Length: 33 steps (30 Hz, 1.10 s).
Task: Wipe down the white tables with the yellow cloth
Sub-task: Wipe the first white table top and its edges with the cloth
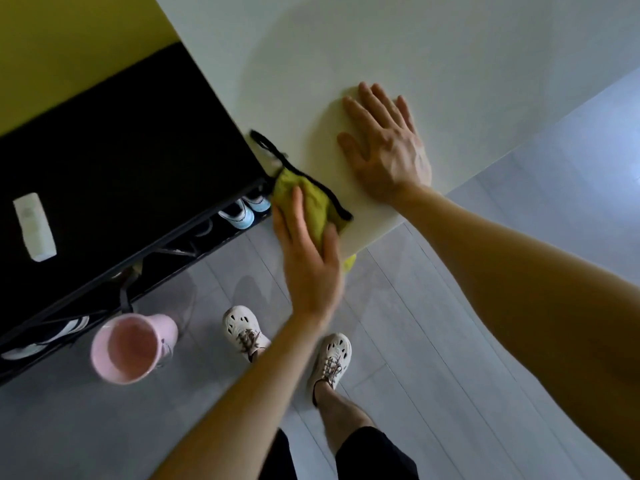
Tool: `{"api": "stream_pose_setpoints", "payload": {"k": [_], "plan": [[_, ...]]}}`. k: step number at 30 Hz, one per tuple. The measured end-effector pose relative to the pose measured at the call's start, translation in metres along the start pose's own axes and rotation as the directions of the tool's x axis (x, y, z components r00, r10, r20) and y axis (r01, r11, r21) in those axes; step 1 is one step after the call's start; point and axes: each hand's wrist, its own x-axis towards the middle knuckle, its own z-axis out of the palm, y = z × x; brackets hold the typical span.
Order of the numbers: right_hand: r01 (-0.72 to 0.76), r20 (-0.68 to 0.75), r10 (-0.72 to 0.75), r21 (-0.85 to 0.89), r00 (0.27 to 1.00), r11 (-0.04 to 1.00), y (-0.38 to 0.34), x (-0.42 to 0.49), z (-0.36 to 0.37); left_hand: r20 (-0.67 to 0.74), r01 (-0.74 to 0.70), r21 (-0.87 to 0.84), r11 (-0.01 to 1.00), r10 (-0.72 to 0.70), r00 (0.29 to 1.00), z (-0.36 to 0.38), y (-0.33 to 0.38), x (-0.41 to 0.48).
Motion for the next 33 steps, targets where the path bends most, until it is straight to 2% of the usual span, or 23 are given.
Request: {"api": "stream_pose_setpoints", "payload": {"k": [4,6,10,14,19,22,24,26,30,32,33], "plan": [[0.005,-0.013,-0.005,0.013,1.000,1.000,0.002,0.000,0.005,-0.158,0.035,0.087,0.996,-0.021,0.987,-0.013,-0.023,0.130],[0.002,-0.024,-0.001,0.026,1.000,1.000,0.000,0.000,0.006,-0.176,0.040,0.086,0.995,-0.024,0.984,-0.016,-0.029,0.148],[-0.002,-0.054,0.004,0.027,0.999,1.000,0.001,0.003,0.005,-0.128,-0.014,0.087,0.996,0.025,0.991,0.000,-0.018,0.064],[0.002,-0.038,-0.001,0.022,0.999,1.000,0.001,0.004,0.005,-0.071,0.039,0.027,0.999,-0.037,0.997,0.011,0.001,-0.027],[-0.003,-0.085,0.004,0.007,0.996,1.000,-0.003,0.007,0.006,-0.005,0.043,0.078,0.996,-0.043,0.999,0.008,-0.001,-0.025],[-0.052,-0.193,0.050,-0.003,0.980,0.999,-0.013,0.024,0.009,0.026,0.045,0.071,0.996,-0.047,0.999,0.003,-0.007,-0.016],[-0.086,-0.239,0.077,-0.026,0.968,0.996,-0.020,0.047,0.007,0.027,0.046,0.035,0.998,-0.047,0.999,-0.001,-0.014,0.004],[-0.045,-0.232,0.032,-0.052,0.972,0.998,-0.029,0.075,0.010,0.000,0.050,0.020,0.999,-0.050,0.999,-0.005,-0.020,0.037],[0.120,-0.111,-0.121,-0.017,0.986,0.993,-0.062,0.147,0.027,-0.047,0.042,0.013,0.999,-0.041,0.998,-0.022,-0.031,0.126],[0.128,-0.050,-0.128,0.003,0.991,0.992,-0.073,0.180,0.030,-0.054,0.044,0.011,0.999,-0.043,0.998,-0.032,-0.034,0.177],[0.120,-0.062,-0.119,0.025,0.991,0.992,-0.075,0.190,0.032,-0.063,0.040,0.016,0.999,-0.039,0.997,-0.038,-0.035,0.203]]}}
